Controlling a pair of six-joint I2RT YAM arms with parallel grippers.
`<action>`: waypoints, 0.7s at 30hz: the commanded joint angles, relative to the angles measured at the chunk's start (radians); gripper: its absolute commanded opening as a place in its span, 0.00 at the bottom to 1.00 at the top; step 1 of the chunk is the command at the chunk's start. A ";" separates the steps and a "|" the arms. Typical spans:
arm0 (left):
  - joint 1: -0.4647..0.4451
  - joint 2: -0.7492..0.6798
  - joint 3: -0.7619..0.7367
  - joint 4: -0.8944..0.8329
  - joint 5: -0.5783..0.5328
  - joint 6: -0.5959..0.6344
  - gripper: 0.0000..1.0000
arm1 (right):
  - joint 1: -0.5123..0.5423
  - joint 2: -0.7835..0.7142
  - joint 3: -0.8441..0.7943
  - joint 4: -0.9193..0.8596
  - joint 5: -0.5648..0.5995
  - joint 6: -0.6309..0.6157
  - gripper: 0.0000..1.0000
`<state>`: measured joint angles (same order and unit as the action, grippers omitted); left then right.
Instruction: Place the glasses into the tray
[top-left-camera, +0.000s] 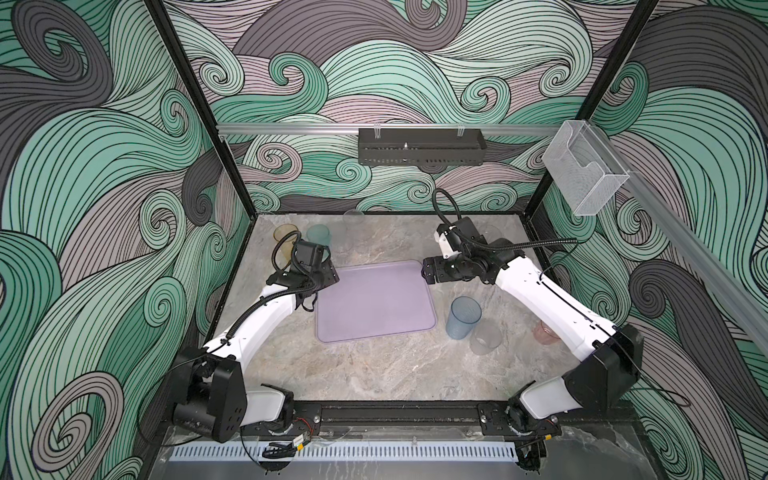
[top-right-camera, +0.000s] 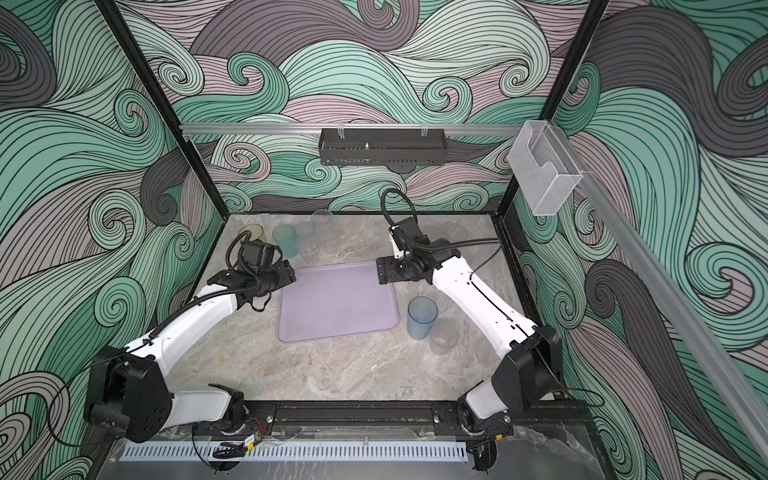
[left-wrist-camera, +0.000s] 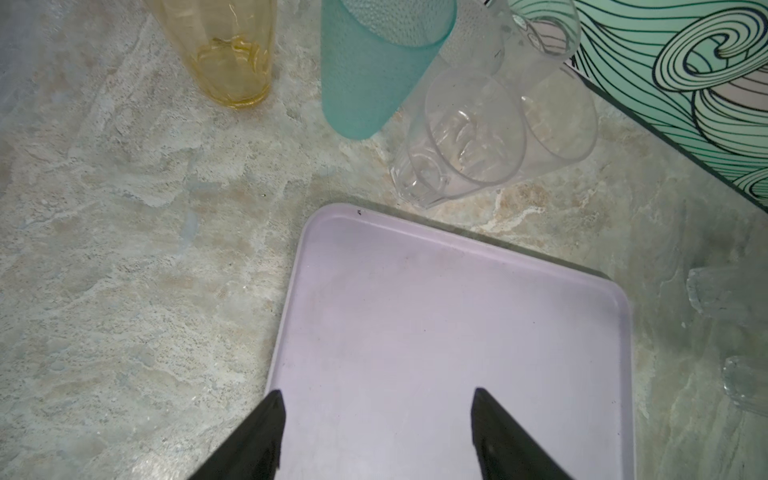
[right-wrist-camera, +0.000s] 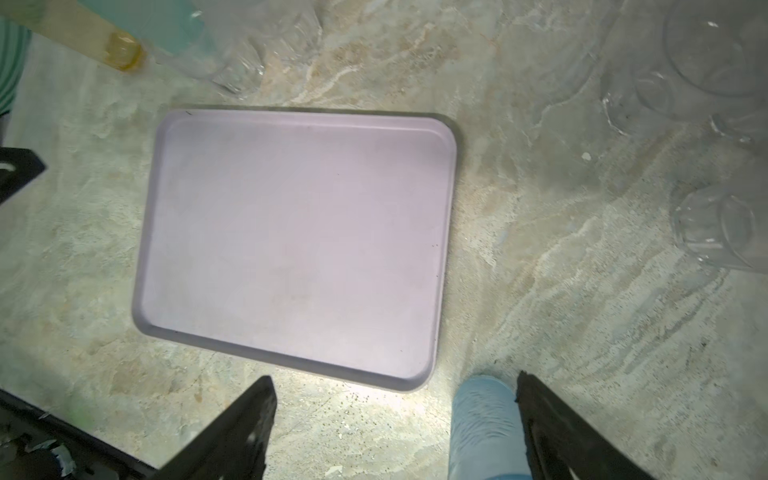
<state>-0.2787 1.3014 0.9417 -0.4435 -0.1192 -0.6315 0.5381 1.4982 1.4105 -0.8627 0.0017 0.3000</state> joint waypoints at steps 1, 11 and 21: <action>-0.033 -0.100 -0.046 -0.017 0.046 0.059 0.72 | -0.034 -0.078 -0.033 -0.068 0.044 -0.015 0.85; -0.446 -0.204 -0.133 0.122 -0.171 0.234 0.73 | -0.103 -0.281 -0.176 -0.154 0.089 0.024 0.42; -0.705 -0.117 -0.149 0.335 -0.233 0.365 0.77 | -0.145 -0.379 -0.281 -0.222 0.054 0.033 0.33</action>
<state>-0.9749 1.1744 0.8009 -0.2131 -0.3187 -0.3233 0.4030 1.1385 1.1362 -1.0458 0.0650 0.3256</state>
